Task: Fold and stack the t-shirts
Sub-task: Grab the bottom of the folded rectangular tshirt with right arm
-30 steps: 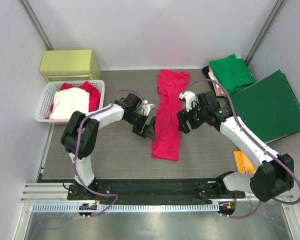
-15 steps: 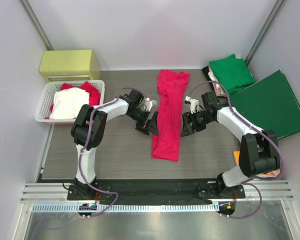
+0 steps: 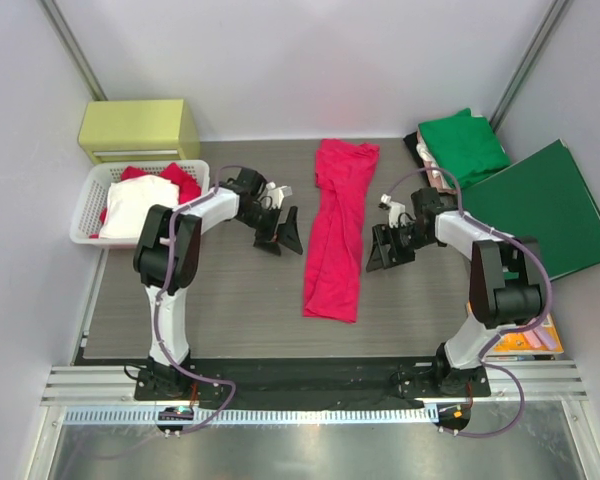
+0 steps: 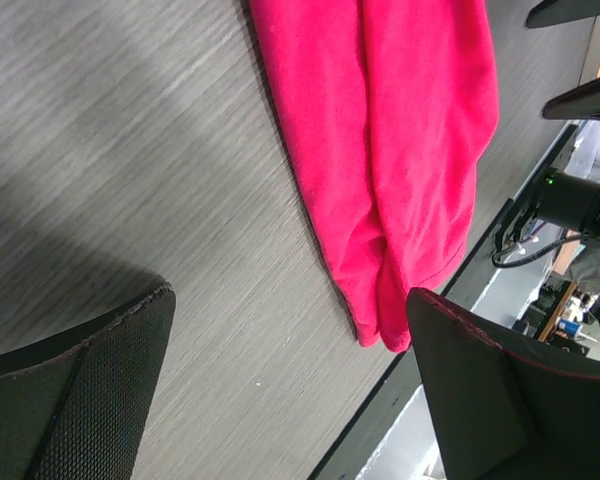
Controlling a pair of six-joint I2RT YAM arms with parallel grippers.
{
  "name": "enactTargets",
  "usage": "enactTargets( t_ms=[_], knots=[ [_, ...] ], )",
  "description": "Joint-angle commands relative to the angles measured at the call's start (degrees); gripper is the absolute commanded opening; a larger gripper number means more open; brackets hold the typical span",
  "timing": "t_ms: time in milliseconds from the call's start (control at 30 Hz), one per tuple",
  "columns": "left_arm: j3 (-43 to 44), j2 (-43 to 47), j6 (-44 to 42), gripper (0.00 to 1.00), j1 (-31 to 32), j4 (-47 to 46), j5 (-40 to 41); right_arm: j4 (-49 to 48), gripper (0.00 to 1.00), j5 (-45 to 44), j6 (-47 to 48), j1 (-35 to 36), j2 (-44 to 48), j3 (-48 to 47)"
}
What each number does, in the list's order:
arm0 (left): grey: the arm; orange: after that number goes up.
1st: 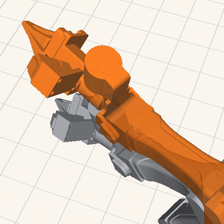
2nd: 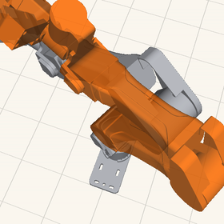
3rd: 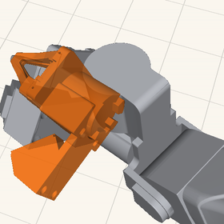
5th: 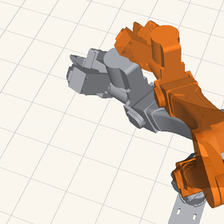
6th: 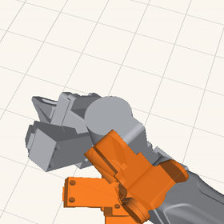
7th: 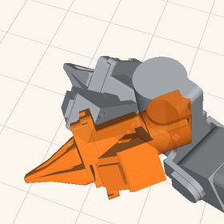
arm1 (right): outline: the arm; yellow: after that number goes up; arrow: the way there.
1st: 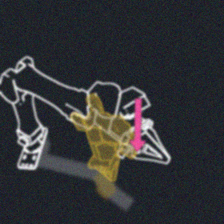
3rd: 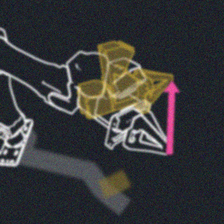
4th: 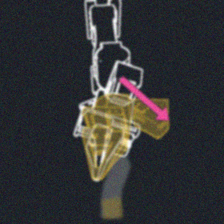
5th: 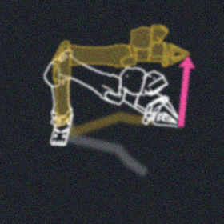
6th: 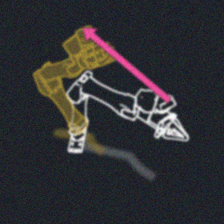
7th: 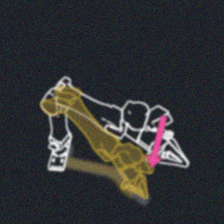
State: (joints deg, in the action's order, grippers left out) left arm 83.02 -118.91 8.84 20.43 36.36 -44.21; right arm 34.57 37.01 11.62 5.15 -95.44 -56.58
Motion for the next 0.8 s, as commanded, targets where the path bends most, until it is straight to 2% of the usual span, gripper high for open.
enactTargets(
  t_ms=[0,133,233,333,400,433,467,500,567,600,667,767],
  knots=[
    [3.1,-3.25,-0.75,1.0,0.23,0.2,2.98,-2.31,0.69,2.45,-0.36,0.21,-3.96,-4.23],
    [6.36,-3.53,-2.51,1.0,0.23,1.26,4.73,-2.04,0.67,4.02,-0.63,-0.22,-5.38,-6.44],
    [1.82,-0.46,-2.08,1.0,0.23,-4.15,8.32,-5.63,0.66,3.16,-2.12,-0.84,-2.39,-3.37],
    [-5.3,6.31,1.7,1.0,0.23,-13.03,17.97,-10.8,0.66,-5.08,-3.78,-1.72,2.88,-1.35],
    [-7.08,10.61,0.48,1.0,0.93,-13.95,22.73,-15.47,0.67,-14.22,-4.41,-1.72,7.87,2.68],
    [-8.91,12.28,-0.22,1.0,1.54,-14.38,27.11,-20.71,0.67,-18.69,-5.19,-1.63,9.81,4.18],
    [-9.98,13.87,-1.01,1.0,2.85,-15.69,34.55,-22.59,0.68,-22.13,-5.64,-1.63,11.57,6.37],
    [-11.2,17.71,-2.85,1.0,3.47,-16.75,38.02,-24.53,0.69,-27.56,-5.55,-1.63,13.24,7.44],
    [-14.28,20.9,-4.61,1.0,4.18,-19.9,42.51,-29.72,0.76,-31.38,-7.65,-1.72,18.08,10.24],
    [-14.55,21.96,-4.1,1.0,4.18,-19.84,43.14,-30.43,0.79,-30.95,-8.53,-2.07,18.96,10.43],
    [-13.07,21.27,-3.75,1.0,3.92,-17.57,40.62,-25.71,0.84,-26.15,-11.25,-2.6,15.83,7.38],
    [-10.52,17.41,-1.73,1.0,3.83,-12.55,31.92,-17.96,0.83,-14.63,-11.53,-3.13,8.72,3.32]
  ],
)
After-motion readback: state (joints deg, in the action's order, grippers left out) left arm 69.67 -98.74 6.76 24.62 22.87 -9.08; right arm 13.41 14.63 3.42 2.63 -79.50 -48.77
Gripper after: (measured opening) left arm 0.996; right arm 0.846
